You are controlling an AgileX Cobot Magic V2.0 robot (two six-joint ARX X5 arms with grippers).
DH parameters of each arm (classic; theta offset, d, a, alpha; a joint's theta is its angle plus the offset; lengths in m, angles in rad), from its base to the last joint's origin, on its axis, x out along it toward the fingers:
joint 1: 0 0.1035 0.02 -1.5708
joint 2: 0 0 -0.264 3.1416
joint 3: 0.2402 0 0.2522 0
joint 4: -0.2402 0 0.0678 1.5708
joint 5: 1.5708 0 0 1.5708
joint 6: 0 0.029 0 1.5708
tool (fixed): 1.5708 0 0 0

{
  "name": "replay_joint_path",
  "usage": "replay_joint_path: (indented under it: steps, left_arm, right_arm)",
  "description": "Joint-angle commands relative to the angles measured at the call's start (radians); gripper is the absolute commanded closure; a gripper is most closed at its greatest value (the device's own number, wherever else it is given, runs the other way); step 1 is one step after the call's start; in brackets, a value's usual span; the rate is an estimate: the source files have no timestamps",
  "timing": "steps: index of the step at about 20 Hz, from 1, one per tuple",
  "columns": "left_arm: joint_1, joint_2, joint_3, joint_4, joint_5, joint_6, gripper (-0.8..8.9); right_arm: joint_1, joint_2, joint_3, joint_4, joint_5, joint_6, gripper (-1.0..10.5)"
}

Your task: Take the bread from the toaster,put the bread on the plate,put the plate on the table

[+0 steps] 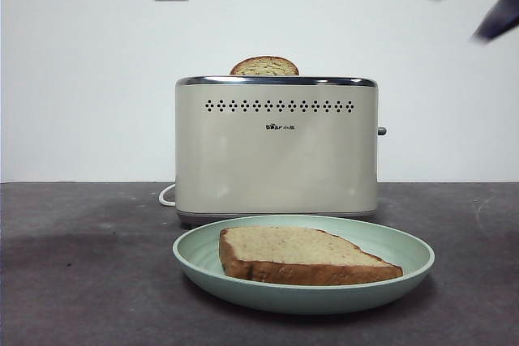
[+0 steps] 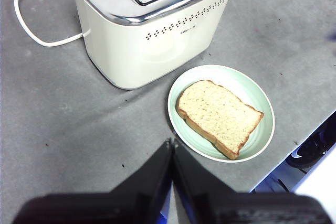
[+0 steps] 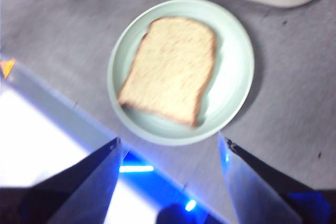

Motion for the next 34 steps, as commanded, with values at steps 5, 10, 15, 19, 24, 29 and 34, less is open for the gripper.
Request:
replay_joint_path:
  steps: [5, 10, 15, 19, 24, 29, 34]
  left_arm:
    - [0.000, -0.002, -0.001, 0.001, 0.002, 0.011, 8.21]
    - [0.000, -0.002, -0.001, 0.001, 0.002, 0.011, 8.21]
    - [0.000, -0.002, -0.001, -0.011, -0.002, 0.011, 8.18]
    - [0.000, -0.001, -0.001, -0.013, -0.001, 0.011, 8.18]
    - [0.000, -0.001, -0.001, -0.013, -0.001, 0.011, 8.17]
    - [0.001, -0.003, -0.001, 0.022, -0.016, 0.069, 8.17]
    - [0.165, -0.100, -0.047, 0.459, 0.017, 0.197, 8.18]
  right_arm:
    - [0.085, -0.216, -0.007, -0.142, -0.002, -0.011, 9.5]
    - [0.096, -0.240, -0.007, -0.187, -0.001, -0.011, 9.6]
    - [0.096, -0.240, -0.007, -0.187, 0.004, -0.004, 9.5]
    - [0.096, -0.240, -0.007, -0.187, 0.004, -0.004, 9.5]
    - [0.096, -0.240, -0.007, -0.187, 0.004, -0.004, 9.5]
    - [0.096, -0.240, -0.007, -0.187, 0.004, -0.004, 9.5]
    - [0.096, -0.240, -0.007, -0.187, 0.004, -0.004, 9.5]
